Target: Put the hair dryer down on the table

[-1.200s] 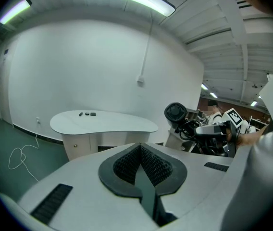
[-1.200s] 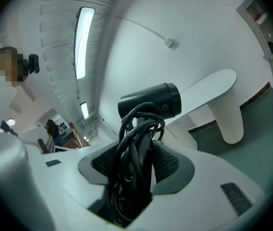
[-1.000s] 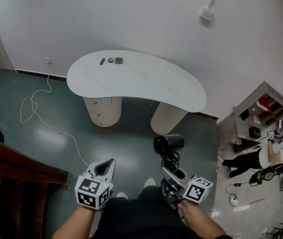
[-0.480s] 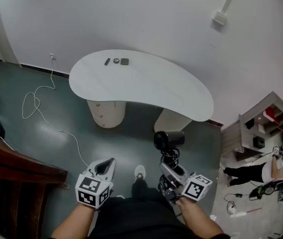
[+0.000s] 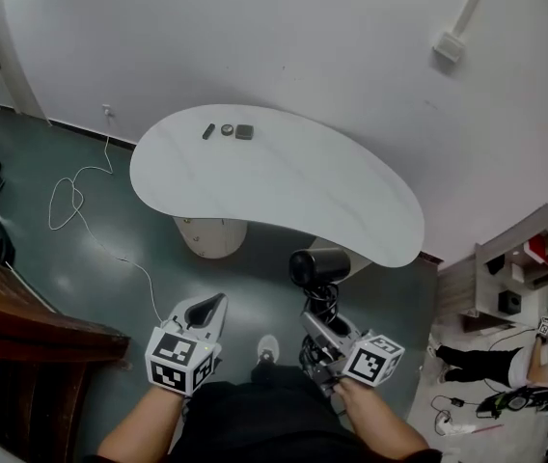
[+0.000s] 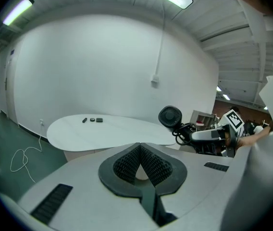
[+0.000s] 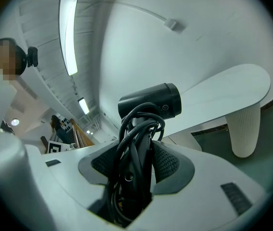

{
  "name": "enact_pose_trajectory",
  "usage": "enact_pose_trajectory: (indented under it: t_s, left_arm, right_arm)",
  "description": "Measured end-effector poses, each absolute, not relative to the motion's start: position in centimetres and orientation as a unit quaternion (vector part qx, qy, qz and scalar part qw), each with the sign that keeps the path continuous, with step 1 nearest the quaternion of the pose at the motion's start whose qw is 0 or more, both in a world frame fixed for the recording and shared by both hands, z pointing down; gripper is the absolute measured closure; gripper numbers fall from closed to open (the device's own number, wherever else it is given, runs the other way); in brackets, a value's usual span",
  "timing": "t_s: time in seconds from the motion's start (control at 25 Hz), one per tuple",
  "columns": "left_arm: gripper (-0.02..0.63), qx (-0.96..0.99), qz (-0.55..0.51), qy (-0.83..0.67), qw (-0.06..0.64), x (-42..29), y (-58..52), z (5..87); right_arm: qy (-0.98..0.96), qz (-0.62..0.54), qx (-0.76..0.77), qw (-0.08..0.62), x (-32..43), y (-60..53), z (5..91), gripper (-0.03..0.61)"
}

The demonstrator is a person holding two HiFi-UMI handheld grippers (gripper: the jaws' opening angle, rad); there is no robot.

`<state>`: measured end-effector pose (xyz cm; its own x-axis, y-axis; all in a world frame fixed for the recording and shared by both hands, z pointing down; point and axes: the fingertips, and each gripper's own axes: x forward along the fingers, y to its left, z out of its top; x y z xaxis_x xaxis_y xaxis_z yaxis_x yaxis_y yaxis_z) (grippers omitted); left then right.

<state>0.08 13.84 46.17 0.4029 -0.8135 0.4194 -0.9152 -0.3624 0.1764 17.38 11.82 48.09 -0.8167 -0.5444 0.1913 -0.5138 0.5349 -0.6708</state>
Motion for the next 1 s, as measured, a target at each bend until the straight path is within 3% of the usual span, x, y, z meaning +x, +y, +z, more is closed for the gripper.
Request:
enact_pose_trajectory:
  t_s: [0.6,1.0]
  left_arm:
    - [0.603,0.78,0.125,-0.565,0.238,1.7,6.8,48.3]
    - [0.603,0.773,0.133,-0.579,0.222,2.0,3.8,47.1]
  right_arm:
    - [0.89,-0.376,-0.259,0.012,19.3,2.2,48.7,0.383]
    - [0.893,-0.381,-0.24,0.007,19.3,-1.1,49.0,0.382]
